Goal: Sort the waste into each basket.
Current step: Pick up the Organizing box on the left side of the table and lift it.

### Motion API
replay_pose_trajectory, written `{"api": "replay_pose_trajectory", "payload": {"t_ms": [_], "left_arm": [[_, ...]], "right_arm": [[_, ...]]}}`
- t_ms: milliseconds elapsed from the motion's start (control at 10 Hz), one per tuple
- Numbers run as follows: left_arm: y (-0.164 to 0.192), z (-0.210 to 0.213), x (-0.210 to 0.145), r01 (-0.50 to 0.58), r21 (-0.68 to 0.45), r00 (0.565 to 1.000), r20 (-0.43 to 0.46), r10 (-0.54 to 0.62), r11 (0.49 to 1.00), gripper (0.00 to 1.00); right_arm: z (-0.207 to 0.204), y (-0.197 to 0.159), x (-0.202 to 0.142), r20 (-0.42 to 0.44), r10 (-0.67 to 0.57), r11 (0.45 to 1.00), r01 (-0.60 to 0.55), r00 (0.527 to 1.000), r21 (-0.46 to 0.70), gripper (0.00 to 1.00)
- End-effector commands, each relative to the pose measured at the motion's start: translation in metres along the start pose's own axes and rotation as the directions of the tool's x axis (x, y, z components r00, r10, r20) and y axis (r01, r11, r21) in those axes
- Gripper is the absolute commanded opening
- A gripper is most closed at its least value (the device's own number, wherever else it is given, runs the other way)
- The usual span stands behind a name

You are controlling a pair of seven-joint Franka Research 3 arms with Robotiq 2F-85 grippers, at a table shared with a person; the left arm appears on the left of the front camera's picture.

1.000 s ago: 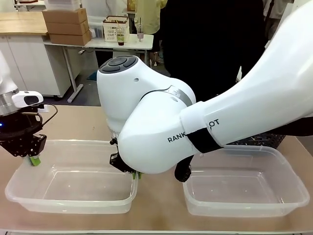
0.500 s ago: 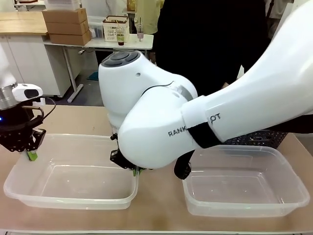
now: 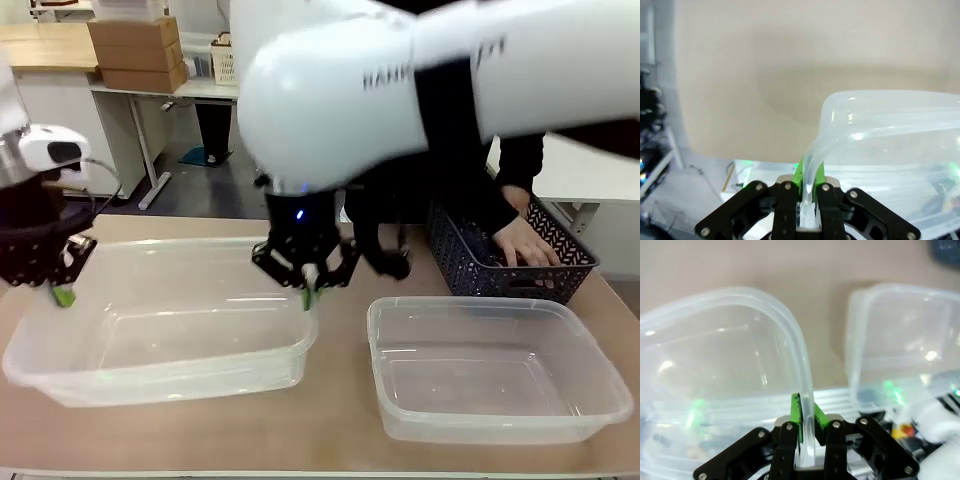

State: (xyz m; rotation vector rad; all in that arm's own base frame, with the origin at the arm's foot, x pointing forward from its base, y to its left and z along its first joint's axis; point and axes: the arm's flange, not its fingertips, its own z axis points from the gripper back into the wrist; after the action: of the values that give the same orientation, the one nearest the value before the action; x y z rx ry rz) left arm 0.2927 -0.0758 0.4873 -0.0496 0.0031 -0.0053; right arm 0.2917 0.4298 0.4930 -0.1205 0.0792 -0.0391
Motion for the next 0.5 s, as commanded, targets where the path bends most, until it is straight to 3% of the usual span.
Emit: {"api": "replay_pose_trajectory", "payload": {"t_ms": [0, 100, 200, 300, 400], "left_arm": [[0.01, 0.041, 0.015, -0.035, -0.008, 0.998, 0.043, 0.035, 0.999, 0.0], [0.01, 0.061, 0.022, -0.069, -0.123, 0.998, -0.013, 0.068, 0.99, 0.0], [-0.01, 0.023, 0.002, 0.011, -0.031, 1.0, 0.027, -0.01, 0.999, 0.0], [-0.01, 0.023, 0.002, 0.011, -0.031, 1.0, 0.027, -0.01, 0.999, 0.0], [-0.01, 0.023, 0.002, 0.011, -0.031, 1.0, 0.027, -0.01, 0.999, 0.0]], "right_arm": [[0.015, -0.032, 0.009, -0.119, 0.084, 0.98, -0.104, 0.989, -0.169, 0.0], [0.011, -0.037, 0.001, -0.115, 0.116, 0.974, -0.136, 0.986, -0.179, 0.0], [-0.003, -0.042, -0.017, -0.155, 0.17, 0.971, -0.192, 0.973, -0.141, 0.0], [0.025, -0.017, 0.003, -0.064, 0.053, 0.997, -0.057, 0.997, -0.061, 0.0], [0.025, -0.017, 0.003, -0.064, 0.053, 0.997, -0.057, 0.997, -0.061, 0.0]]}}
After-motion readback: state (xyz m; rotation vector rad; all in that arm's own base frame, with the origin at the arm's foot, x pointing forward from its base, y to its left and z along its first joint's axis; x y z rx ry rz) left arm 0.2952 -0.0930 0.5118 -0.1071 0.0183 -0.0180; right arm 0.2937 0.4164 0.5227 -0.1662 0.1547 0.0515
